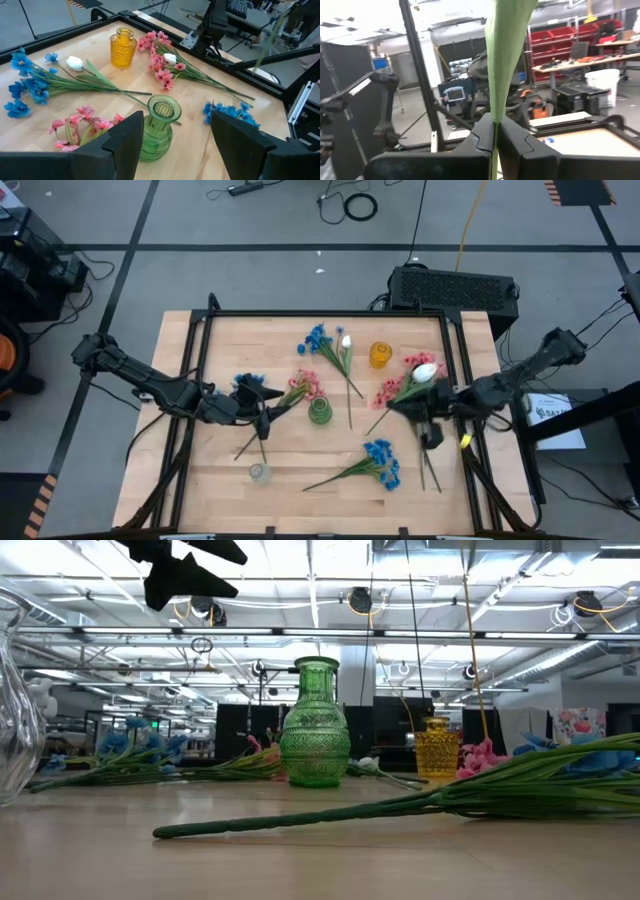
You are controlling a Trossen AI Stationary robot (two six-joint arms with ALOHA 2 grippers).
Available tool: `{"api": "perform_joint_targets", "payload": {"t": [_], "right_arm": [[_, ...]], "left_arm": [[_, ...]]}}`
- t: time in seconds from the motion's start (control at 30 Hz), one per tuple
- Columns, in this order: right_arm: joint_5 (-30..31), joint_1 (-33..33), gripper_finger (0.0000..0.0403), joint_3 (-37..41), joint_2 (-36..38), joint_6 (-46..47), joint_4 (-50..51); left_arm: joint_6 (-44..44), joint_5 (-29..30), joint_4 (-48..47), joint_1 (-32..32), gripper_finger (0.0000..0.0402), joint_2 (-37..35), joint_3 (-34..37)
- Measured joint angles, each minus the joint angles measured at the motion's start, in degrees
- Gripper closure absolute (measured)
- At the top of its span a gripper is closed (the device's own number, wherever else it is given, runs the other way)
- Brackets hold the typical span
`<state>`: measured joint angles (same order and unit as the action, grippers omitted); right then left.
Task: Sort flowers into vase by color
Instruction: Put the left white flower into the green vase
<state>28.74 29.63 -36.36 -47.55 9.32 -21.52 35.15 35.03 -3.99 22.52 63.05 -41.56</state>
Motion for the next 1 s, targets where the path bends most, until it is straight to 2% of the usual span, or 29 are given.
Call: {"api": "perform_joint_targets", "payload": {"t": [0.13,0.23,0.53,1.0], "right_arm": [[0.3,0.0,0.0399,0.0,5.9,-0.4,5.3],[0.2,0.0,0.0399,0.0,7.3,-1.1,6.9],[3.0,-1.5,0.0399,0.0,5.5,-5.0,5.0],[2.8,-6.0,0.0399,0.0,1.5,-4.2,2.0]], "left_arm": [[-1.2,0.1,0.3,0.0,0.0164,0.0,0.0],[-4.1,0.8,1.4,0.0,0.0164,0.0,0.0],[-11.8,1.3,5.4,-0.6,0.0164,0.0,0.0],[-12.0,1.4,5.1,-4.3,0.0164,0.0,0.0]]}}
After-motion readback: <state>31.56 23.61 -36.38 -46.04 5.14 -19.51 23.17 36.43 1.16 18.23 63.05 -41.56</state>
